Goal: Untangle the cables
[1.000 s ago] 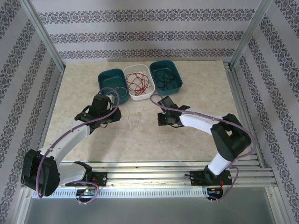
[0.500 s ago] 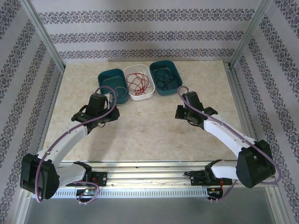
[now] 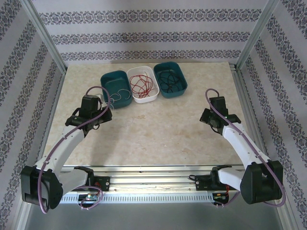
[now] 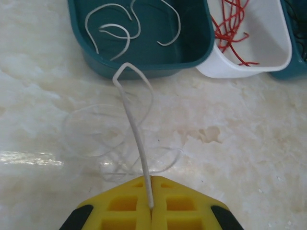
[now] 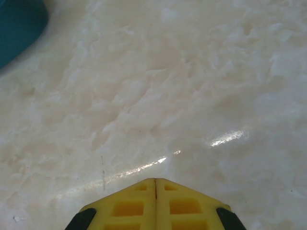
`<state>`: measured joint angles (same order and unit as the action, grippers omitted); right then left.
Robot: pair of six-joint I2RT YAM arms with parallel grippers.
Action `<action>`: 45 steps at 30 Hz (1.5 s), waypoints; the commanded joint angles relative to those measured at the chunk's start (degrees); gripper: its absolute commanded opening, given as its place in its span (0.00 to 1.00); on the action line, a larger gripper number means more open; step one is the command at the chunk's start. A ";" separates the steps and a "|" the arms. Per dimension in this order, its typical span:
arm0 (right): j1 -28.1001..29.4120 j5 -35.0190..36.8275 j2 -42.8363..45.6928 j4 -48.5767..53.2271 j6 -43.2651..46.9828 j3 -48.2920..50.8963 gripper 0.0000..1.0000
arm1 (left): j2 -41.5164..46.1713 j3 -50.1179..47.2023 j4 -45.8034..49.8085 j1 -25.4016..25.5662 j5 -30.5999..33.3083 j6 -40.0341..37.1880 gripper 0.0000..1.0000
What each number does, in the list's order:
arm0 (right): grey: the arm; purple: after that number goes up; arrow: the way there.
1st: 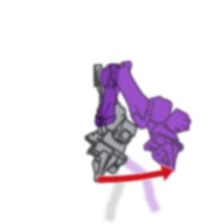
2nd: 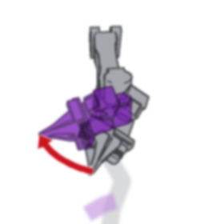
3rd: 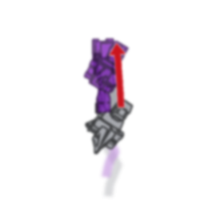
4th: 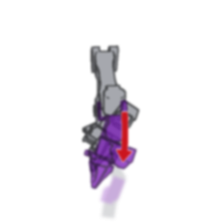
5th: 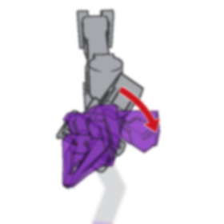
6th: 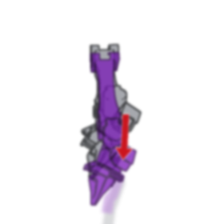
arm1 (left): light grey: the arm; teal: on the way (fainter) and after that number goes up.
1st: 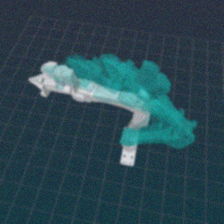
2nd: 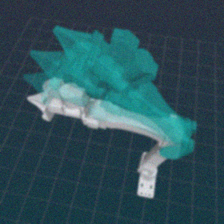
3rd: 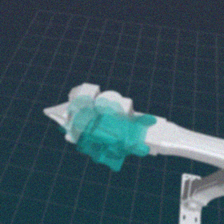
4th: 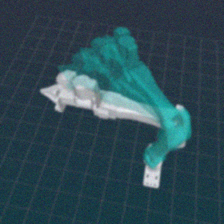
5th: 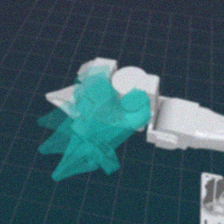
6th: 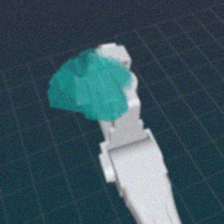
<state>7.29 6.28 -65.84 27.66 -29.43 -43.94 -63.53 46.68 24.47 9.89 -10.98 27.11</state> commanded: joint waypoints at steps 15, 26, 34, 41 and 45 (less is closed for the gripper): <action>23.94 -13.69 -11.21 -20.59 -4.35 -5.77 0.28 | 1.16 4.93 -5.42 2.52 -16.30 -0.06 0.00; 36.08 -21.48 -36.48 -44.75 -10.56 -18.16 0.38 | 0.30 4.90 -7.07 3.16 -16.87 0.96 0.00; 36.98 -22.07 -42.23 -48.46 -16.68 -21.71 0.42 | 0.73 3.83 -7.42 3.20 -17.36 0.98 0.00; 35.97 -21.94 -44.77 -43.50 -19.86 -26.22 0.35 | 0.86 2.82 -7.63 3.20 -18.01 0.23 0.00; 35.95 -23.37 -45.93 -43.91 -20.56 -26.81 0.34 | 0.80 2.75 -7.62 3.20 -17.73 -0.04 0.00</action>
<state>43.42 -15.77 -110.45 -16.49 -48.34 -69.30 -63.26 50.22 18.79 12.43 -28.10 27.44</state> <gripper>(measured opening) 0.343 0.045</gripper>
